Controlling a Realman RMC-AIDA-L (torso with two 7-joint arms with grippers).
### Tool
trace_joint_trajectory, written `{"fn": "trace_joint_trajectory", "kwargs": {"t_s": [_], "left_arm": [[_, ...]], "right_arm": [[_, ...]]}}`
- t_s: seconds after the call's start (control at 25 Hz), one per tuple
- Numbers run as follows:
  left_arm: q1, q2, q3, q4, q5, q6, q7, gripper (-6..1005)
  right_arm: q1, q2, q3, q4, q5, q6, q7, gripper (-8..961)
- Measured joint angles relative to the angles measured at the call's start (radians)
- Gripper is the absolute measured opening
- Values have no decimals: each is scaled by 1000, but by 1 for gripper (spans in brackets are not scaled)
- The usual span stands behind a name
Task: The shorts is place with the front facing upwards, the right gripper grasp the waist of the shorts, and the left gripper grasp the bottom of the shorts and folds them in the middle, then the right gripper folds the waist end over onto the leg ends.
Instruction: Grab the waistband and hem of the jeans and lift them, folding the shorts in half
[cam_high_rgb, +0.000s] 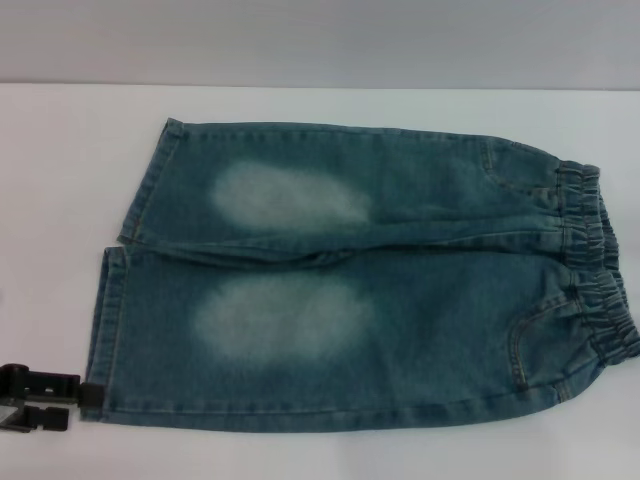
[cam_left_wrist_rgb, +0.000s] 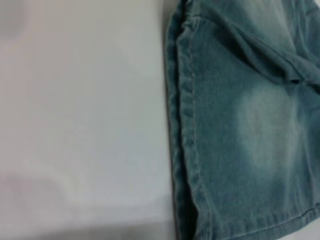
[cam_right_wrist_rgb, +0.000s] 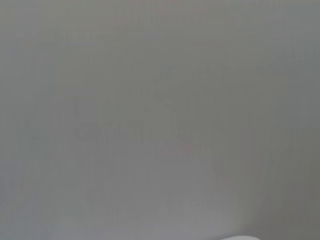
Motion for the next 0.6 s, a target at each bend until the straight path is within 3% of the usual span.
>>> {"fn": "trace_joint_trajectory", "kwargs": {"t_s": [0.6], "left_arm": [[-18, -18, 0, 0, 17, -7, -2, 831]], "right_arm": [[2, -2, 9, -4, 4, 0, -5, 748]]}}
